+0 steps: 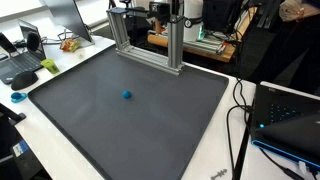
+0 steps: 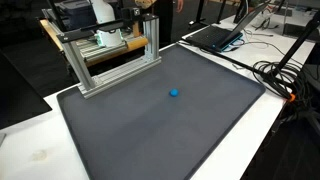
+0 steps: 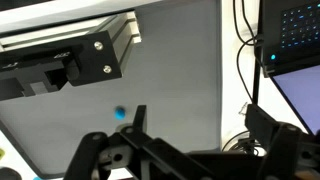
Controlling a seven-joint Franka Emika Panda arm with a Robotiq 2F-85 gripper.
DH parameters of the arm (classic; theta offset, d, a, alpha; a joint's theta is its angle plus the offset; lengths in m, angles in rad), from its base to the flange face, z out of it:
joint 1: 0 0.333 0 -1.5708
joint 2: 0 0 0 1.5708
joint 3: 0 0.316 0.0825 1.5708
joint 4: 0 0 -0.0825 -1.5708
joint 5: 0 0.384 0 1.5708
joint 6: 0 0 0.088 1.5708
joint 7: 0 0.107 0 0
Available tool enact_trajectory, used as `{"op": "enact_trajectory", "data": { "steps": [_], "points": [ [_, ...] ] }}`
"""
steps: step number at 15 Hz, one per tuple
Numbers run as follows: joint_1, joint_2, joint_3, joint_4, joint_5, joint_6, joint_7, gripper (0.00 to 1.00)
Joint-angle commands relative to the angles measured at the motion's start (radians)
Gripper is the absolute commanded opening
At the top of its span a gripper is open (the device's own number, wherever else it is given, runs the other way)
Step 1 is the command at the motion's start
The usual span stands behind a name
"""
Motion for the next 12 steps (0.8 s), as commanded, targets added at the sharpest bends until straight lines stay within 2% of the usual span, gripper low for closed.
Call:
{"op": "enact_trajectory", "data": {
  "steps": [1,10,12],
  "points": [
    [0.010,0.003,-0.008,0.002,-0.006,-0.001,0.005,1.00],
    [0.010,0.003,-0.008,0.002,-0.006,-0.001,0.005,1.00],
    [-0.015,0.025,-0.023,0.005,-0.033,0.033,-0.010,1.00]
  ]
}}
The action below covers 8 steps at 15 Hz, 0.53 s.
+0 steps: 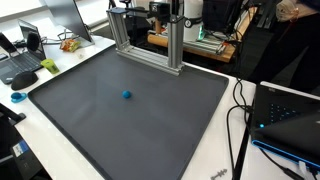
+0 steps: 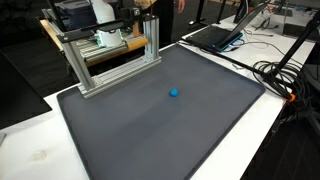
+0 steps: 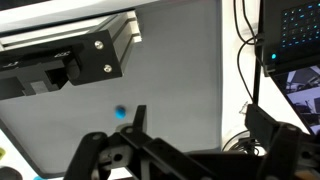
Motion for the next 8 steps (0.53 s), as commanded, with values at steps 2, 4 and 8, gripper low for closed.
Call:
{"op": "enact_trajectory", "data": {
  "steps": [2,4,8],
  "points": [
    [-0.025,0.042,-0.049,0.006,-0.043,0.043,-0.038,1.00],
    [-0.036,0.067,-0.086,0.007,-0.064,0.049,-0.095,1.00],
    [-0.057,0.095,-0.160,-0.002,-0.135,0.025,-0.219,1.00]
  ]
}}
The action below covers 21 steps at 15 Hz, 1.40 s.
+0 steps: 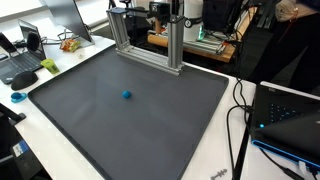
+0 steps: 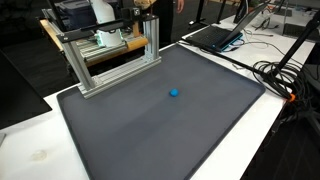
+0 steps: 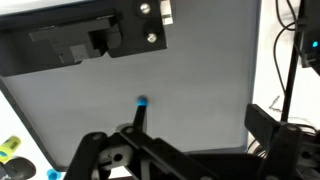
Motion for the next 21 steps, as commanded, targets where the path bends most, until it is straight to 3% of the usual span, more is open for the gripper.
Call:
{"op": "enact_trajectory", "data": {
  "steps": [1,11,12,21],
  "points": [
    [-0.013,0.020,-0.062,-0.007,-0.059,-0.017,-0.095,1.00],
    [-0.060,-0.049,-0.174,-0.181,-0.103,-0.010,-0.192,1.00],
    [-0.050,0.009,-0.155,-0.124,-0.084,-0.013,-0.162,1.00],
    [-0.055,-0.032,-0.176,-0.196,-0.096,0.001,-0.210,1.00]
  ]
}}
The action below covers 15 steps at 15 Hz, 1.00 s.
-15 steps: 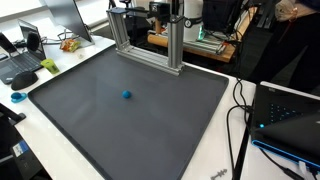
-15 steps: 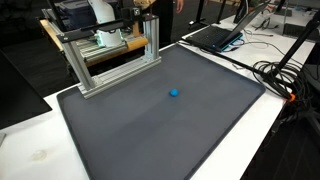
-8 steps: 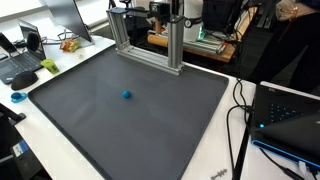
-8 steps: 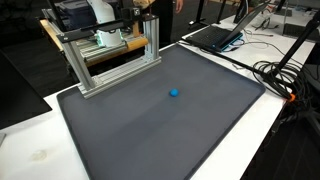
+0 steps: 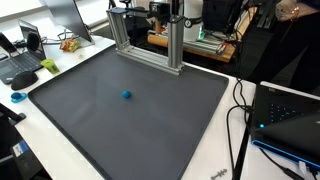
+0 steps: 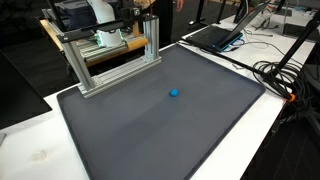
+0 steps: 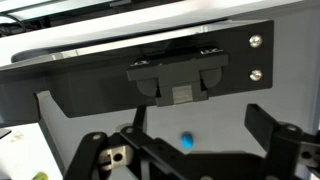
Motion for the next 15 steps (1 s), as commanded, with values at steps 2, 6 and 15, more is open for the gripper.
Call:
{"op": "enact_trajectory", "data": {
  "steps": [2,6,15],
  "points": [
    [0.002,-0.011,-0.010,-0.039,-0.012,0.018,-0.046,1.00],
    [0.001,-0.020,-0.022,-0.068,-0.006,0.045,-0.072,1.00],
    [-0.001,-0.035,-0.047,-0.133,0.001,0.132,-0.116,1.00]
  ]
}}
